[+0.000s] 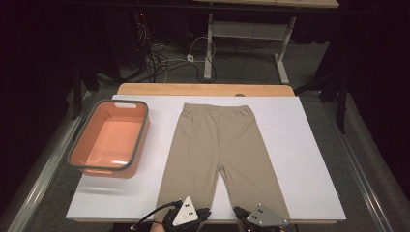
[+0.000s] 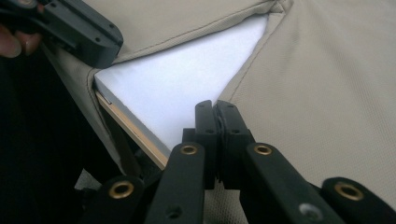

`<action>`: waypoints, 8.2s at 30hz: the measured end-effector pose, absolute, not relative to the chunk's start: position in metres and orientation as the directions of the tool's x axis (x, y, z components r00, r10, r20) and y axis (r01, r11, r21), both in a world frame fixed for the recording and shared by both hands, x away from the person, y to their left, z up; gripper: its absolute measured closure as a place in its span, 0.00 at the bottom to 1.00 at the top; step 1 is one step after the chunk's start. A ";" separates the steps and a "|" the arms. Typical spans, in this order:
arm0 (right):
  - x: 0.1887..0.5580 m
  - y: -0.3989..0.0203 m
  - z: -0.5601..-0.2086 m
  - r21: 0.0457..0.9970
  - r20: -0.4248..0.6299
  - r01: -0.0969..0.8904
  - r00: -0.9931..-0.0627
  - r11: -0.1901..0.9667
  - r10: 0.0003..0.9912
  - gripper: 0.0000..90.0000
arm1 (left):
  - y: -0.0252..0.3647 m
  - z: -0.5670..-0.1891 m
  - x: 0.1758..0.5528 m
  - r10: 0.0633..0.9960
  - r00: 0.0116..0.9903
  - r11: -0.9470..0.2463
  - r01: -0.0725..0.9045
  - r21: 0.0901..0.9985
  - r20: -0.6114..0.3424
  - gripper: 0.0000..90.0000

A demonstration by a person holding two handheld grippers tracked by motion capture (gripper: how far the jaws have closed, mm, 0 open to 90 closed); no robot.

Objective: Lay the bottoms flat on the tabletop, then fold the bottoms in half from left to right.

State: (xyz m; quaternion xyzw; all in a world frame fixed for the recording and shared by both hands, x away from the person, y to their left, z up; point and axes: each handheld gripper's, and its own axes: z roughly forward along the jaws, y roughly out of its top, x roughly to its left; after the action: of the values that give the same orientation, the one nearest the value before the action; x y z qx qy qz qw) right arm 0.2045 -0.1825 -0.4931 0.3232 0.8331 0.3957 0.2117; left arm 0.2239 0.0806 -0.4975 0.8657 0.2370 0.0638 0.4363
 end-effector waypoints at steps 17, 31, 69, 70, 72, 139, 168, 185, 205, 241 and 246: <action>0.211 -0.208 -0.482 0.851 0.025 0.397 -0.685 0.344 0.728 0.59 | 0.126 -0.478 0.232 0.524 0.838 -0.346 0.376 0.860 -0.156 0.46; 0.224 -0.255 -0.478 0.899 0.037 0.377 -0.575 0.224 0.818 0.00 | 0.169 -0.478 0.248 0.675 0.724 -0.280 0.432 0.857 -0.144 0.00; 0.253 -0.219 -0.463 0.925 0.031 0.320 -0.597 0.202 0.802 0.00 | 0.188 -0.490 0.241 0.728 0.670 -0.285 0.488 0.825 -0.144 0.00; 0.255 -0.216 -0.462 0.925 0.035 0.323 -0.599 0.202 0.800 0.00 | 0.189 -0.491 0.240 0.729 0.668 -0.283 0.493 0.822 -0.150 0.00; 0.259 -0.211 -0.462 0.924 0.030 0.321 -0.601 0.207 0.799 0.00 | 0.189 -0.494 0.239 0.728 0.669 -0.292 0.499 0.816 -0.148 0.00; 0.353 -0.119 -0.458 0.901 0.031 0.338 -0.674 0.271 0.739 0.00 | 0.192 -0.500 0.219 0.747 0.658 -0.357 0.520 0.776 -0.097 0.28; 0.357 -0.039 -0.467 0.861 0.018 0.348 -0.750 0.371 0.661 0.09 | 0.185 -0.509 0.187 0.739 0.670 -0.339 0.461 0.820 -0.071 0.96; 0.349 0.030 -0.486 0.734 -0.067 0.362 -0.803 0.575 0.592 0.54 | 0.189 -0.509 0.193 0.711 0.696 -0.343 0.464 0.817 -0.097 0.96; 0.349 0.016 -0.474 0.781 -0.029 0.370 -0.783 0.503 0.621 1.00 | 0.186 -0.499 0.192 0.694 0.709 -0.299 0.441 0.846 -0.124 0.96; 0.349 -0.214 -0.427 0.888 0.014 0.390 -0.556 0.246 0.831 1.00 | -0.009 -0.459 0.265 0.365 0.923 -0.340 0.250 0.907 -0.118 0.96; 0.352 -0.239 -0.455 0.855 0.032 0.463 -0.496 0.233 0.868 1.00 | -0.026 -0.472 0.272 0.376 0.915 -0.377 0.292 0.879 -0.143 0.93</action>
State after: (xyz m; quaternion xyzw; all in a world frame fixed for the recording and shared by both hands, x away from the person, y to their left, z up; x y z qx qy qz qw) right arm 0.3518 -0.2395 -0.4552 0.4441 0.7493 0.4319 0.2343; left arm 0.2717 -0.0256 -0.4723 0.8288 0.2016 0.0403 0.5205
